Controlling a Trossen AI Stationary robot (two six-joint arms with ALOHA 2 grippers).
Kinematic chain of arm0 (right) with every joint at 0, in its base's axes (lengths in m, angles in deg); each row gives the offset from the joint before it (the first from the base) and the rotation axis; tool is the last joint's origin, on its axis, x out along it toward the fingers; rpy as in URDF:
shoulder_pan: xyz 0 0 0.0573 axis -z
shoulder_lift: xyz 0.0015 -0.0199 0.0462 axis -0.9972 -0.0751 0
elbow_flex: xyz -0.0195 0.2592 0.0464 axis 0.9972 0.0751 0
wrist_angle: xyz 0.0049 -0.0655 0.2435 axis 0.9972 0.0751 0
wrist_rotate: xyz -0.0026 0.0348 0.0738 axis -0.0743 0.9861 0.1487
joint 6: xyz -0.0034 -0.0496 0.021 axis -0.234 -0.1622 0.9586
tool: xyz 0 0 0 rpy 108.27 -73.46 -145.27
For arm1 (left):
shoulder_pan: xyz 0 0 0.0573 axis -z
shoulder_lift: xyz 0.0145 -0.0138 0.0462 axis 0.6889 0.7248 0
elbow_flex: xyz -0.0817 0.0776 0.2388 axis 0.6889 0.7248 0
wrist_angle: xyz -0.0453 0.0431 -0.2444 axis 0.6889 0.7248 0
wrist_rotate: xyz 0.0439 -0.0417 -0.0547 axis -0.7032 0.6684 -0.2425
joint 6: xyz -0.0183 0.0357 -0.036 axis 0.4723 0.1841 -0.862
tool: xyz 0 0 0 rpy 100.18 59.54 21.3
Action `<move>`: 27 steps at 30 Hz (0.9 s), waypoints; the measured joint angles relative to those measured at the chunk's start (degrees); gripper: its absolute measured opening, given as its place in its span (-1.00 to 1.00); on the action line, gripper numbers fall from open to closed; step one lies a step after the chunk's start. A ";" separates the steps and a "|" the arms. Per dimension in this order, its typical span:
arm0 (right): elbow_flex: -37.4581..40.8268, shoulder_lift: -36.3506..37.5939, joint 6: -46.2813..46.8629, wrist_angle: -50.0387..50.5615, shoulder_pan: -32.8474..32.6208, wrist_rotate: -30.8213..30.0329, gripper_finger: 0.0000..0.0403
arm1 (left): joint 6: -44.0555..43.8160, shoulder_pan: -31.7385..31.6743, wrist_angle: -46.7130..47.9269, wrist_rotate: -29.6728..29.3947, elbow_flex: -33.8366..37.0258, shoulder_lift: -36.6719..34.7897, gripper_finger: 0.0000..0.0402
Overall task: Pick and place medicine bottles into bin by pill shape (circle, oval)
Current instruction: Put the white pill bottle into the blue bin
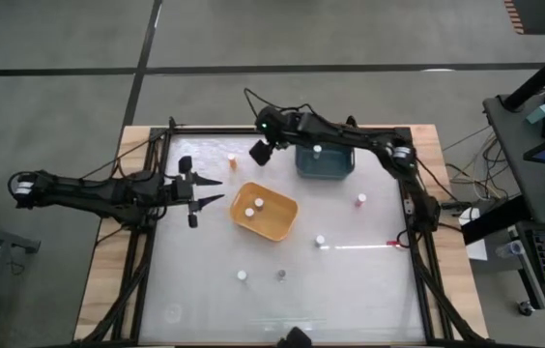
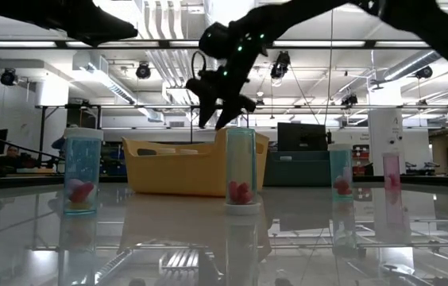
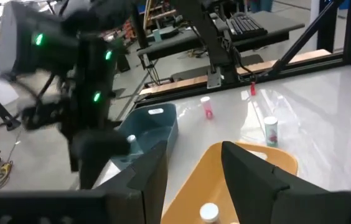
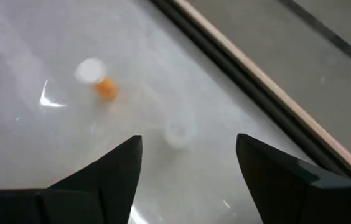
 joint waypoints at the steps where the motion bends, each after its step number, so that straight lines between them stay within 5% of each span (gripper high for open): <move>1: -1.24 -1.31 0.18 -0.05 0.13 -0.14 0.30 | 0.05 0.00 -0.20 -0.02 0.00 0.05 -0.33; 11: -10.25 -10.88 -0.05 2.90 0.47 0.44 0.37 | 0.21 0.02 -0.19 -0.46 -0.17 0.04 -0.33; 27: -9.75 -13.43 -0.97 1.77 0.70 -0.03 0.36 | 1.15 0.02 -0.41 -1.41 -0.17 0.06 -0.33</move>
